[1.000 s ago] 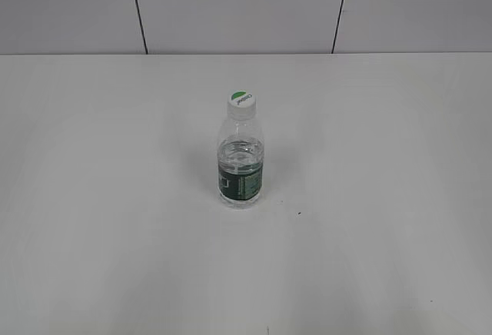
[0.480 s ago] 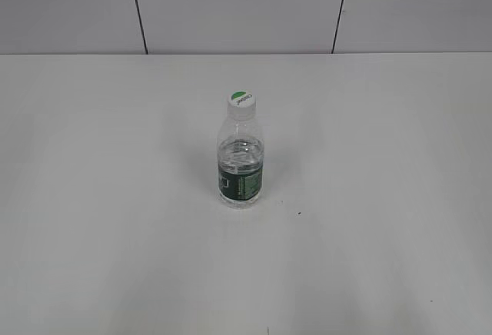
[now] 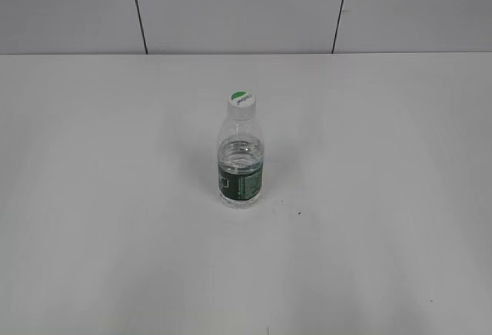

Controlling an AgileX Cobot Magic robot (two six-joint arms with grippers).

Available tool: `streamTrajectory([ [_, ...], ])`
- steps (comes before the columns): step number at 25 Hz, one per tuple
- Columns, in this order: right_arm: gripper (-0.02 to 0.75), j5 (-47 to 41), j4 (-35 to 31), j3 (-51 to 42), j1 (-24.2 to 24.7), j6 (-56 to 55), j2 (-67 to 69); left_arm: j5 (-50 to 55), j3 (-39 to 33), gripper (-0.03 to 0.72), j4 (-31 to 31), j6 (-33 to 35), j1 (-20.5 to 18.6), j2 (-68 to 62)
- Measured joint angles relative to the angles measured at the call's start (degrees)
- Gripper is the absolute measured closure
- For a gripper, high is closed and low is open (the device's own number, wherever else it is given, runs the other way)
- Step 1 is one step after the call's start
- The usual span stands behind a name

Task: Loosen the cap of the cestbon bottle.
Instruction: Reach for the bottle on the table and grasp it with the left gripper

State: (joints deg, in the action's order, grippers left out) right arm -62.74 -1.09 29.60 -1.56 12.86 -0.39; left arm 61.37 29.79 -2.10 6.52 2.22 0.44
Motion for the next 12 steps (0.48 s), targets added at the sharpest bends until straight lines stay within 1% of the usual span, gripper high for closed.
streamTrajectory([
  [4, 0.253, 0.00, 0.00, 0.00, 0.00, 0.00, 0.00, -2.01, 1.15, 0.445, -0.05, 0.00, 0.00, 0.00],
  [7, 0.253, 0.00, 0.00, 0.00, 0.00, 0.00, 0.00, -6.43, 1.94, 0.445, -0.10, 0.00, 0.00, -1.35],
  [10, 0.253, 0.00, 0.00, 0.00, 0.00, 0.00, 0.00, -11.56, 1.94, 0.445, -0.78, 0.00, 0.00, -6.17],
  [12, 0.253, 0.00, 0.00, 0.00, 0.00, 0.00, 0.00, -16.89, 1.94, 0.445, -1.09, 0.27, 0.00, -9.91],
])
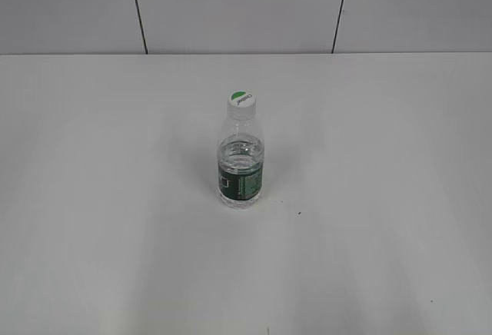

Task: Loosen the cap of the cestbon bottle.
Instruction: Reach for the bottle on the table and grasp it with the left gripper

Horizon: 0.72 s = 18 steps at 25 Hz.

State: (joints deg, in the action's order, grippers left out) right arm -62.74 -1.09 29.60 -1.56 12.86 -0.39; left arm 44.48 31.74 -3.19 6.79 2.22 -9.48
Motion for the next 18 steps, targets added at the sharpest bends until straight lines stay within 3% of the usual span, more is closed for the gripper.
streamTrajectory([
  [11, 0.253, 0.00, 0.00, 0.00, 0.00, 0.00, 0.00, -34.37, -1.47, 0.445, -1.07, 3.04, 0.00, -21.84],
  [18, 0.253, 0.00, 0.00, 0.00, 0.00, 0.00, 0.00, -47.86, -2.71, 0.445, -1.88, 3.11, 0.63, -41.13],
])
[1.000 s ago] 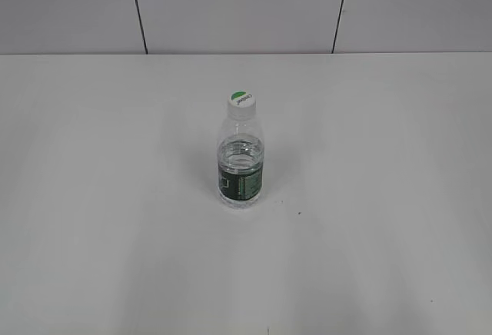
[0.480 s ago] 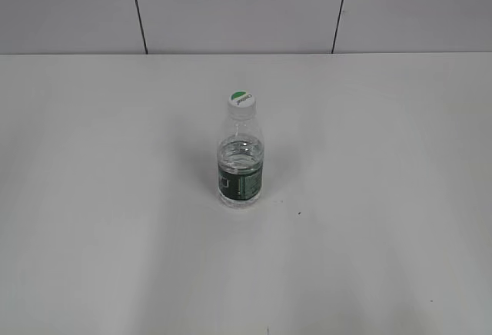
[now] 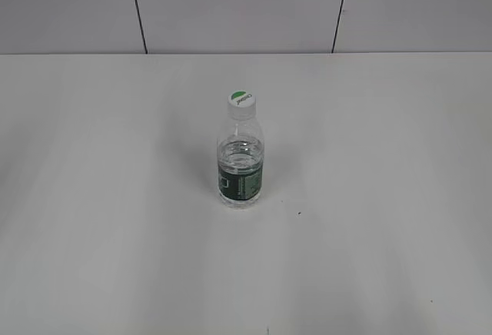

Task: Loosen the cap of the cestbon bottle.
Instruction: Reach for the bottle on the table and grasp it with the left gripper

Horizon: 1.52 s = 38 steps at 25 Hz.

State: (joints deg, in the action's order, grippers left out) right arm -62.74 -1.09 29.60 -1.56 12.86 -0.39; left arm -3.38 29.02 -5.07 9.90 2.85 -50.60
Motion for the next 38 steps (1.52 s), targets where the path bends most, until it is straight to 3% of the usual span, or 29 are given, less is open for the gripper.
streamTrajectory([
  [8, 0.253, 0.00, 0.00, 0.00, 0.00, 0.00, 0.00, -16.25, -0.06, 0.445, 0.77, 0.00, 8.39, -13.41],
  [14, 0.253, 0.00, 0.00, 0.00, 0.00, 0.00, 0.00, -29.91, -0.64, 0.445, 8.88, -6.27, 10.10, -22.91],
  [21, 0.253, 0.00, 0.00, 0.00, 0.00, -0.04, 0.00, -45.63, -0.96, 0.445, 28.11, -20.46, 8.96, -36.18],
  [30, 0.253, 0.00, 0.00, 0.00, 0.00, -0.04, 0.00, -61.30, -0.59, 0.445, 57.25, -30.52, 0.32, -50.14],
  [33, 0.253, 0.00, 0.00, 0.00, 0.00, -0.04, 0.00, -63.43, 2.13, 0.445, 68.92, -34.27, -2.50, -53.22],
  [38, 0.253, 0.00, 0.00, 0.00, 0.00, -0.04, 0.00, -64.66, 9.13, 0.445, 84.33, -37.11, -3.26, -56.53],
])
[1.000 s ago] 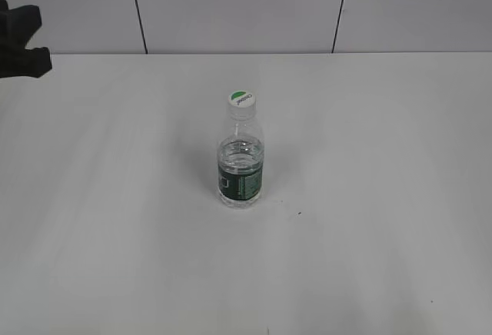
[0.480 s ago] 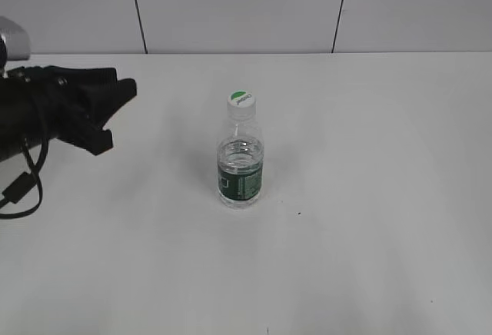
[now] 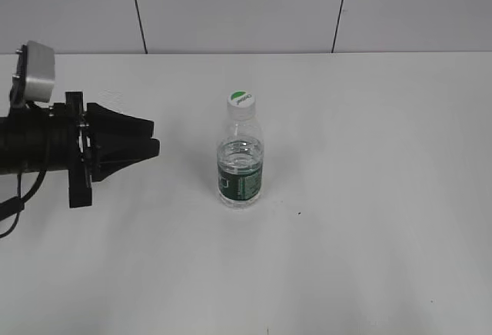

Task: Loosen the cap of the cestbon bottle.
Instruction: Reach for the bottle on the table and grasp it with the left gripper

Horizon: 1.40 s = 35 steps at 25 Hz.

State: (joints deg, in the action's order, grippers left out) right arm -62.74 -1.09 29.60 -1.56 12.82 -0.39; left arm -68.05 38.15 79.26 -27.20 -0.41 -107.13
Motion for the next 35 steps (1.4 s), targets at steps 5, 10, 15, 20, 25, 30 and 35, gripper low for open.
streamTrajectory([
  [5, 0.253, 0.00, 0.00, 0.00, 0.00, 0.00, 0.00, -1.01, 5.94, 0.445, 6.96, -4.54, 0.00, -4.02],
  [10, 0.253, 0.00, 0.00, 0.00, 0.00, 0.00, 0.00, -1.01, 11.74, 0.445, 11.59, -9.29, 0.77, -9.76],
  [15, 0.253, 0.00, 0.00, 0.00, 0.00, 0.00, 0.00, -1.01, 14.39, 0.405, 12.96, -13.02, 2.04, -11.88],
  [20, 0.253, 0.00, 0.00, 0.00, 0.00, 0.00, 0.00, -1.01, 15.76, 0.174, 12.52, -16.63, 2.04, -12.25],
  [25, 0.253, 0.00, 0.00, 0.00, 0.00, 0.00, 0.00, -1.10, 17.66, 0.076, 12.42, -17.55, 2.68, -15.72],
  [30, 0.253, 0.00, 0.00, 0.00, 0.00, 0.00, 0.00, -1.10, 22.28, 0.077, 12.58, -19.42, 6.44, -19.45],
  [35, 0.253, 0.00, 0.00, 0.00, 0.00, 0.00, 0.00, -1.03, 25.77, 0.084, 12.63, -19.85, 9.47, -22.46],
])
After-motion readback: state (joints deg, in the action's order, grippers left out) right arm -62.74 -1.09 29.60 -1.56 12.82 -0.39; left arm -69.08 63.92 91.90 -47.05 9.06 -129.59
